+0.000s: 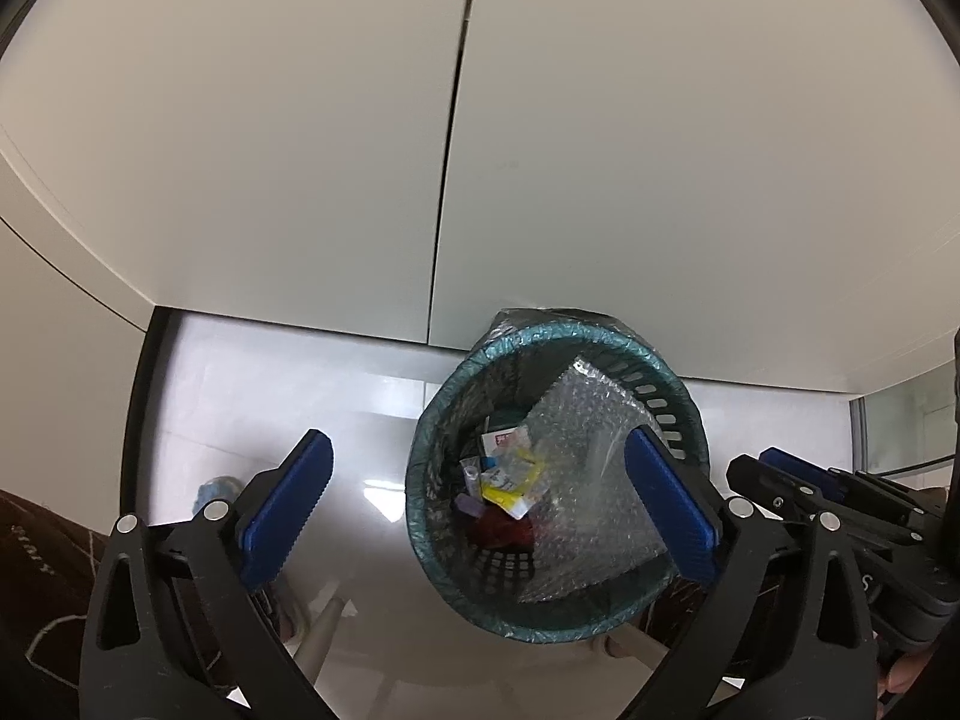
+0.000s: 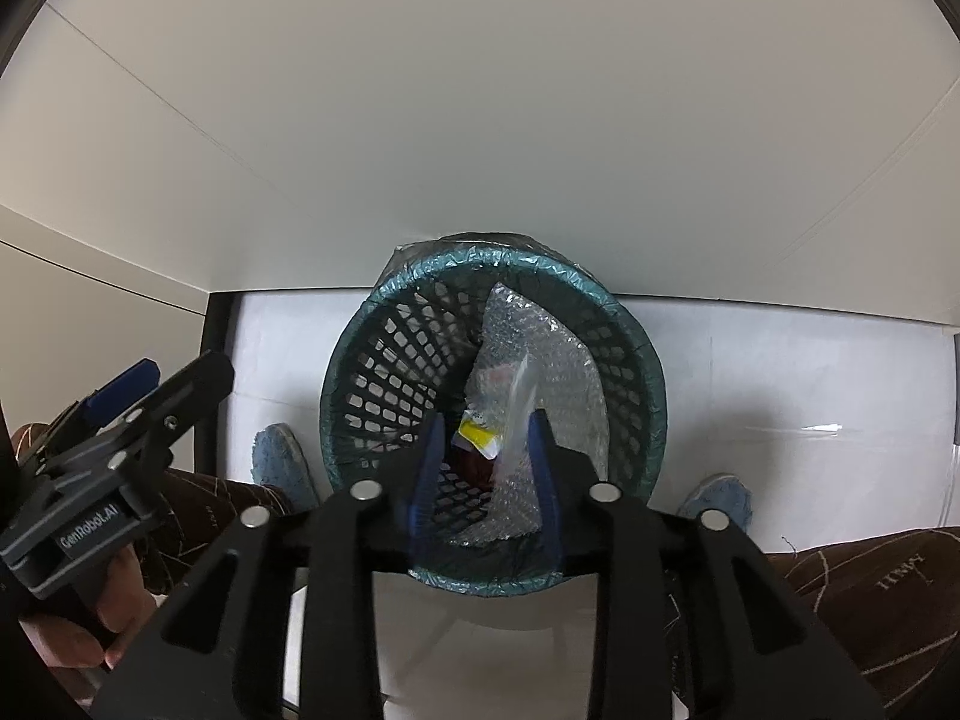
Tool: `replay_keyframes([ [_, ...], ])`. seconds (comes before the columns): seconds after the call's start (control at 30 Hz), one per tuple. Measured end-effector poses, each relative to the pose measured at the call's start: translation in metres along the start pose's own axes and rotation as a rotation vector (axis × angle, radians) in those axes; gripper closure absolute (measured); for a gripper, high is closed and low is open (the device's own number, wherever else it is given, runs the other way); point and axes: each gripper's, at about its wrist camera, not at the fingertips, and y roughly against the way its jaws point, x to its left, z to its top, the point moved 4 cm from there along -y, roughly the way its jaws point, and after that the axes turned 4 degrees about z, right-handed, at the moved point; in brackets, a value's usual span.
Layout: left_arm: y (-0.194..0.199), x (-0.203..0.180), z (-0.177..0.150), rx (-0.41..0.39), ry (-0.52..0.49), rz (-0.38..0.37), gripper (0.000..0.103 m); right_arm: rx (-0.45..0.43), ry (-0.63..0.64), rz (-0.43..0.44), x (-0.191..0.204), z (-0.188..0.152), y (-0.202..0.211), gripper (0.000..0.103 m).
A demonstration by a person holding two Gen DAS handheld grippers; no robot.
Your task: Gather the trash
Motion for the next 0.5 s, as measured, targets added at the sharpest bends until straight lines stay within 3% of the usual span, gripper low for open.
replay_keyframes([
  [0.1, 0.003, 0.002, -0.001, -0.004, -0.006, 0.015, 0.007, -0.007, -0.003, -0.008, 0.001, 0.000, 0.002, 0.059],
  [0.27, 0.022, 0.002, -0.002, -0.016, -0.011, 0.020, 0.007, -0.041, -0.005, -0.052, 0.003, -0.006, 0.023, 0.030],
  [0.5, 0.044, 0.003, -0.015, 0.047, -0.064, 0.001, 0.007, -0.066, -0.038, -0.118, 0.003, -0.027, 0.062, 0.015],
])
